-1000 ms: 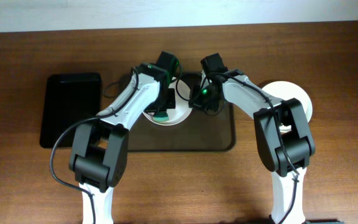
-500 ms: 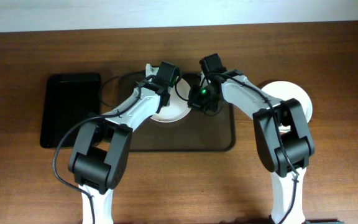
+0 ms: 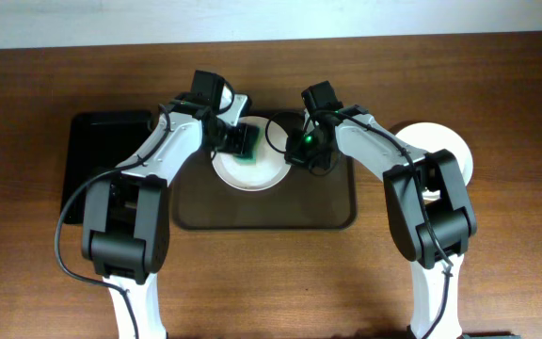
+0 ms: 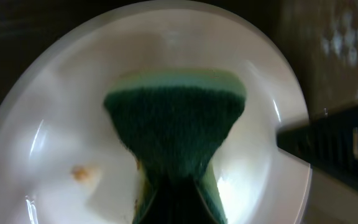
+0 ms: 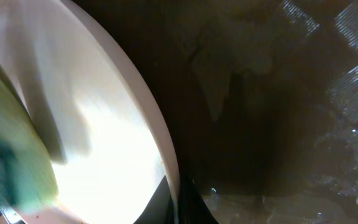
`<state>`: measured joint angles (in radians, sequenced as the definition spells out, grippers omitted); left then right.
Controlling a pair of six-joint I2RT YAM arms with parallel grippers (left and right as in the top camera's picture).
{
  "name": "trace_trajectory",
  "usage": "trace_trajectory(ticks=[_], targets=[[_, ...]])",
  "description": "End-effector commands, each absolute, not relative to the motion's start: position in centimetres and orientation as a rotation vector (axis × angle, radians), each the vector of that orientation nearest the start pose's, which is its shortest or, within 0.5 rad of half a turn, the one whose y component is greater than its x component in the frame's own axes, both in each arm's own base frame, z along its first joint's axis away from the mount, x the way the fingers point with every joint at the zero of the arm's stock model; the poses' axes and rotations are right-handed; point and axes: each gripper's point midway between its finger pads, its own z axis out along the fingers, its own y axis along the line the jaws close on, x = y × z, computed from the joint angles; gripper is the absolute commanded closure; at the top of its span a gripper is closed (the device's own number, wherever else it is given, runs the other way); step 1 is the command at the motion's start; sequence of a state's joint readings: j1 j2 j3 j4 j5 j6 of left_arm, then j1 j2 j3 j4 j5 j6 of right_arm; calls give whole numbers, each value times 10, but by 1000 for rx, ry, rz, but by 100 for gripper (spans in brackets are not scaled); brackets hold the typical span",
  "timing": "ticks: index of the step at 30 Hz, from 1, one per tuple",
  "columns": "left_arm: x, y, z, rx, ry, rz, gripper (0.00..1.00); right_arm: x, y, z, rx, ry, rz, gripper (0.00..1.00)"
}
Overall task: Clean dirty plates on tray and stack at the side
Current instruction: 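Scrub the held plate with the sponge in the left gripper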
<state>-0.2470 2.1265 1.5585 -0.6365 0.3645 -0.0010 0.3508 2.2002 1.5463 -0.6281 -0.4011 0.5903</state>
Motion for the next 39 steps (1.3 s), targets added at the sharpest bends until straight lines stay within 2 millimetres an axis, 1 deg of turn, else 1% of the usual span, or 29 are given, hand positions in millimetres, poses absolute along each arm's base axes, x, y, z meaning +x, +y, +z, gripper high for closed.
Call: trace_trajectory(ticks=[1, 2, 3, 4, 6, 7, 9, 11, 12, 13, 14, 15, 16, 18, 19, 22, 23, 24, 25, 26, 27, 29, 30, 31, 33, 36, 37, 39], targets=[[488, -150, 29, 335, 2677, -233, 99, 409, 211, -21, 280, 3026, 592, 96], [493, -144, 25, 325, 2667, -148, 99, 409, 211, -21, 280, 3026, 592, 96], [494, -140, 21, 320, 2668, -100, 99, 409, 210, -21, 281, 3025, 592, 96], [493, -134, 11, 315, 2687, -26, 99, 409, 210, -21, 280, 3025, 592, 96], [479, -125, -5, 321, 2757, 52, 99, 409, 210, -21, 280, 3024, 588, 96], [467, -118, -13, 300, 2817, 92, 99, 409, 210, -21, 280, 3024, 587, 96], [445, -103, -20, 300, 2913, 184, 99, 409, 210, -21, 280, 3024, 587, 96], [423, -75, -19, 259, 2988, 402, 99, 409, 210, -21, 280, 3024, 587, 96], [418, -66, -16, 264, 2996, 477, 99, 409, 210, -21, 281, 3025, 587, 96], [416, -56, -11, 222, 2993, 566, 99, 409, 210, -21, 281, 3025, 587, 96], [417, -50, -5, 178, 2979, 625, 99, 409, 210, -21, 281, 3025, 587, 96], [422, -46, 5, 131, 2954, 663, 99, 409, 210, -21, 281, 3025, 586, 96], [430, -47, 15, 109, 2930, 658, 99, 408, 210, -21, 282, 3028, 584, 96], [445, -52, 39, 71, 2893, 632, 99, 408, 208, -22, 285, 3031, 573, 96], [454, -54, 55, 45, 2871, 617, 99, 408, 207, -22, 287, 3032, 561, 96], [470, -59, 92, 17, 2821, 584, 99, 408, 207, -23, 288, 3032, 559, 96], [472, -59, 103, 13, 2813, 578, 99, 408, 207, -23, 288, 3032, 559, 96], [469, -60, 115, -6, 2822, 565, 99, 408, 207, -23, 288, 3032, 559, 96], [462, -70, 116, 9, 2875, 474, 99, 408, 207, -22, 288, 3032, 559, 96], [454, -88, 111, 27, 2941, 323, 99, 408, 207, -22, 287, 3030, 559, 96], [448, -101, 107, 56, 2983, 210, 99, 409, 207, -22, 286, 3028, 561, 96], [430, -147, 96, 293, 3057, -187, 99, 409, 207, -22, 286, 3028, 561, 96], [420, -166, 91, 413, 3062, -366, 99, 409, 207, -22, 286, 3028, 561, 96], [414, -172, 83, 463, 3066, -422, 99, 409, 207, -22, 286, 3028, 561, 96], [406, -172, 54, 468, 3089, -443, 99, 409, 207, -22, 286, 3028, 561, 96], [402, -183, 24, 469, 3055, -555, 99, 409, 207, -22, 286, 3028, 561, 96], [403, -186, 16, 450, 3039, -585, 99, 409, 207, -22, 286, 3028, 561, 96], [404, -191, 11, 450, 3016, -627, 99, 409, 207, -22, 286, 3028, 561, 96]])
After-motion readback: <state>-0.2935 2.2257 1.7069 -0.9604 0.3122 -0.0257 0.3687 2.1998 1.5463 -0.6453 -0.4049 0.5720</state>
